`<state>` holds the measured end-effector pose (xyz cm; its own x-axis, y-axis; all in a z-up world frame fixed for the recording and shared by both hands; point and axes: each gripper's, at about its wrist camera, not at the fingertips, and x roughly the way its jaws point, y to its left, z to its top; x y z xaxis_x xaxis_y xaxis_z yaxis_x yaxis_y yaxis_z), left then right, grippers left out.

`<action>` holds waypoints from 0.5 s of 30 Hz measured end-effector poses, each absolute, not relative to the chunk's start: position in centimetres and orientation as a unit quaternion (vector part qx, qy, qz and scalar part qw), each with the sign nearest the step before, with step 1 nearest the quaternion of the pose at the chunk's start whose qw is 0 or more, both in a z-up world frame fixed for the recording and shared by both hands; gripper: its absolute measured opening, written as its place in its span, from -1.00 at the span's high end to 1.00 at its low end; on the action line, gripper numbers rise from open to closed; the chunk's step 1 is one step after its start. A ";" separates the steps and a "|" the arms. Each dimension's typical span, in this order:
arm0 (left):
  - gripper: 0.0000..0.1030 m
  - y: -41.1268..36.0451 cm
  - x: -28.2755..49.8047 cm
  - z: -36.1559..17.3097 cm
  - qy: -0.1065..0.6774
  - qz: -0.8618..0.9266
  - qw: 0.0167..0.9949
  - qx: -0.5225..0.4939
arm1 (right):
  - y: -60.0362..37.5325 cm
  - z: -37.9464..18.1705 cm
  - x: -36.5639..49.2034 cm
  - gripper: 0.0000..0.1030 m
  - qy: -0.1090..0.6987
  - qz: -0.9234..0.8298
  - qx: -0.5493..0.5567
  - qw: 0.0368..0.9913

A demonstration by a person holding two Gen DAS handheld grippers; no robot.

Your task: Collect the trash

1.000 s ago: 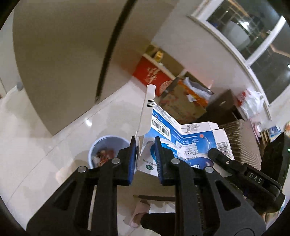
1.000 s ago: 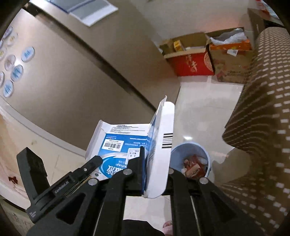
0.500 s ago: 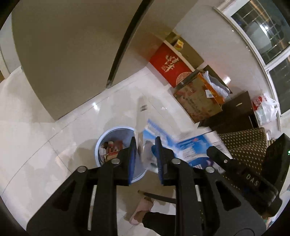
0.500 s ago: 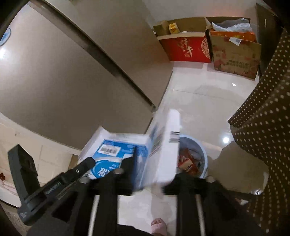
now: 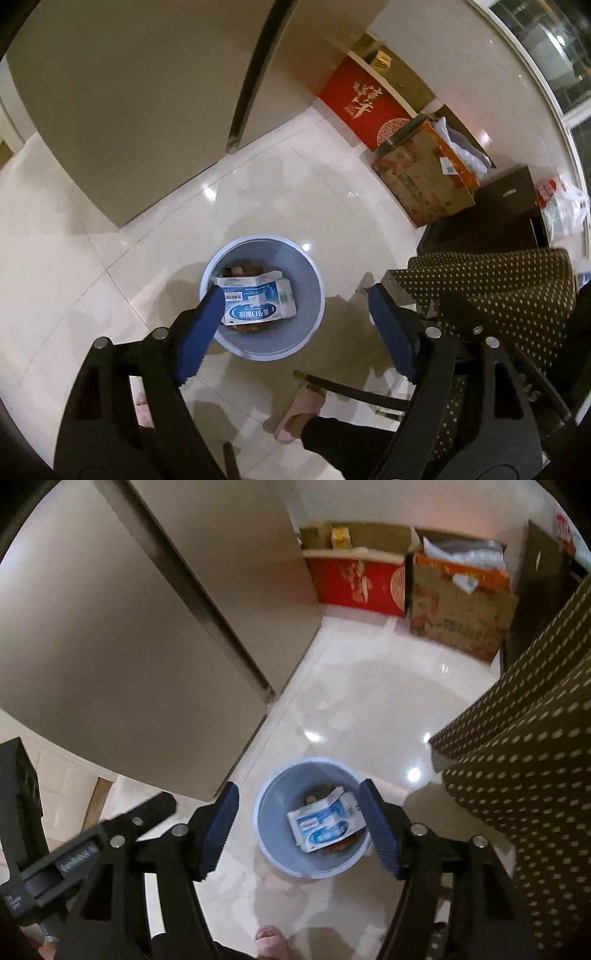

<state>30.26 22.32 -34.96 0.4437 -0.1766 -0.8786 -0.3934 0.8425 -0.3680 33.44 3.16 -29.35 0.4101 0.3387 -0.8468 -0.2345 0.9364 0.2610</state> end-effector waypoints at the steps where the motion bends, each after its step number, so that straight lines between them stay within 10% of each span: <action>1: -0.53 21.9 30.2 -34.5 0.523 0.065 0.808 -0.266 | 3.0 -28.6 33.1 -0.32 0.509 0.171 0.047 0.843; 15: -0.56 14.5 22.5 -16.9 0.399 0.029 0.906 -0.139 | -4.2 -10.5 21.9 -0.54 0.335 0.146 0.026 0.930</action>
<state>22.53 14.53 -16.89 0.6803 -0.0579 -0.7306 -0.1632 0.9599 -0.2280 21.95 -4.25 -10.52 0.7329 0.2898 -0.6155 -0.2543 0.9559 0.1472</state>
